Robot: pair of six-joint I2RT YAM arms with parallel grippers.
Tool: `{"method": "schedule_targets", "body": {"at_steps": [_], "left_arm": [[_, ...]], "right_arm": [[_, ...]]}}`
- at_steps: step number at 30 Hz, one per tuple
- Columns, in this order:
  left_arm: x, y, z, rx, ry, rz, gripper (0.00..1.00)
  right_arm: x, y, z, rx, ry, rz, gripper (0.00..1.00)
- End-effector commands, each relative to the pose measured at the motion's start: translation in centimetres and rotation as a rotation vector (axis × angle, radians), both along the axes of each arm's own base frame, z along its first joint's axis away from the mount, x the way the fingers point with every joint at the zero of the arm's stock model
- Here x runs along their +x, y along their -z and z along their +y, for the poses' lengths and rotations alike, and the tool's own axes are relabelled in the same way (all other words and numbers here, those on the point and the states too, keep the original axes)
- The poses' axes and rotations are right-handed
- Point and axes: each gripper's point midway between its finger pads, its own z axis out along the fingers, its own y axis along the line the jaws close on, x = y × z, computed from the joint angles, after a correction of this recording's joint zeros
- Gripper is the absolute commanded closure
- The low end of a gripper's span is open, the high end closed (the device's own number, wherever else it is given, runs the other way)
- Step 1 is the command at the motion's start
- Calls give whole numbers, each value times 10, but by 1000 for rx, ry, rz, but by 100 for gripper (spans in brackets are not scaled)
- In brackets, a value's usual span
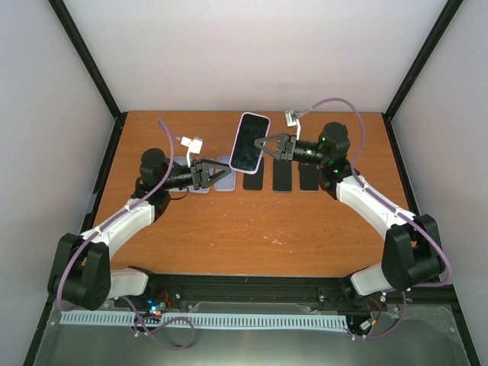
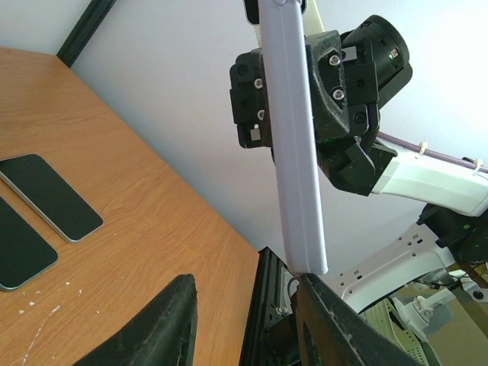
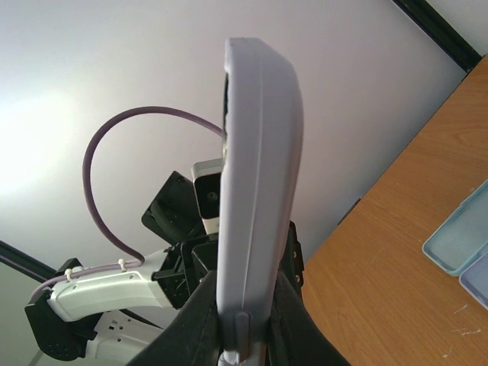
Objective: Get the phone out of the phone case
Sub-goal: Remove the phone case from the phone.
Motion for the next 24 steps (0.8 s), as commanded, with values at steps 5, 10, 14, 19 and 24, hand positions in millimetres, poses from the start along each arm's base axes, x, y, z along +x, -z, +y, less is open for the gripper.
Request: {"method": "schedule_targets", "body": {"at_steps": [5, 10, 14, 19, 24], "left_arm": [[-8, -20, -2, -37, 42, -84, 58], [-15, -23, -2, -56, 65, -88, 58], [-11, -21, -3, -51, 58, -76, 60], [0, -13, -4, -37, 29, -43, 64], [7, 3, -3, 1, -5, 3, 68]], "right_arm": [[-14, -23, -2, 25, -25, -135, 97], [-11, -18, -2, 10, -19, -131, 97], [-13, -19, -2, 17, -28, -127, 97], [-18, -24, -1, 32, -46, -137, 97], [-22, -26, -1, 43, -62, -141, 97]]}}
